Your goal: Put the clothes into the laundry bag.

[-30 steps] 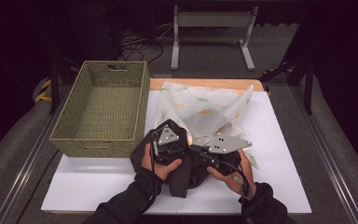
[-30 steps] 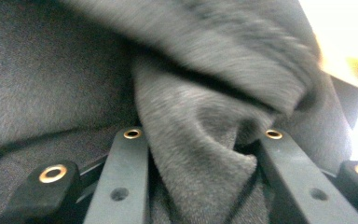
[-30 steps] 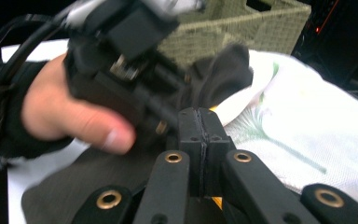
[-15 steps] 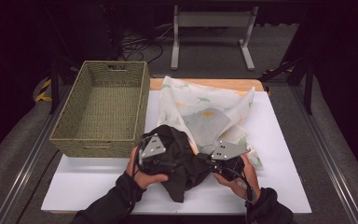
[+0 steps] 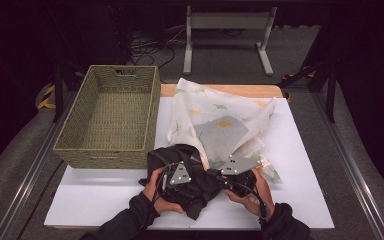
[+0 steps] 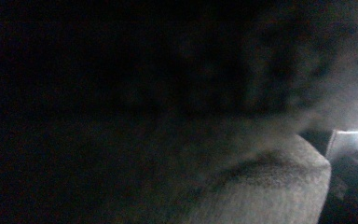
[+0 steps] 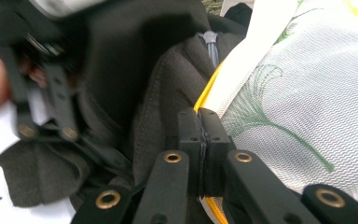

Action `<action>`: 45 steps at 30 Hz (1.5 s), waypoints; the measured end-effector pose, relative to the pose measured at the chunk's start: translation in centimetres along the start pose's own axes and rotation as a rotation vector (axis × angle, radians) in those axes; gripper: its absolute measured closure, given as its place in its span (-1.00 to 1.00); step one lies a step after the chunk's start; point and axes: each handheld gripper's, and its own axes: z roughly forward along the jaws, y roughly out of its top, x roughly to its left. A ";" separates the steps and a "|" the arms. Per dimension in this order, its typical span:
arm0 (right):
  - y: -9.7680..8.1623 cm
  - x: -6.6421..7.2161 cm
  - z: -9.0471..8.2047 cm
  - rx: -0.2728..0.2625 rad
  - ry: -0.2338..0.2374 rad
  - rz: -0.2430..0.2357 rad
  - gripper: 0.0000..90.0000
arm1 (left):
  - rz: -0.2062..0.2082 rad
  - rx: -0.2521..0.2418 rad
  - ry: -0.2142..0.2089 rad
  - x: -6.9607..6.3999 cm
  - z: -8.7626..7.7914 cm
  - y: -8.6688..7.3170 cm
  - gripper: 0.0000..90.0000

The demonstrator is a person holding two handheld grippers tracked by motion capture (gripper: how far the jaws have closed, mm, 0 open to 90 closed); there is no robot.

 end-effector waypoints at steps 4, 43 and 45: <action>0.0 -0.1 0.1 0.007 -0.019 -0.009 0.99 | 0.008 0.011 -0.005 0.0 -0.3 0.1 -0.55; 0.1 -0.7 -0.9 -0.010 -0.022 0.015 0.99 | -0.029 -0.083 -0.131 3.6 -4.1 2.4 -0.94; 0.1 -0.8 -0.8 -0.006 -0.021 0.014 0.99 | -0.049 -0.057 -0.163 3.7 -2.6 2.5 -0.97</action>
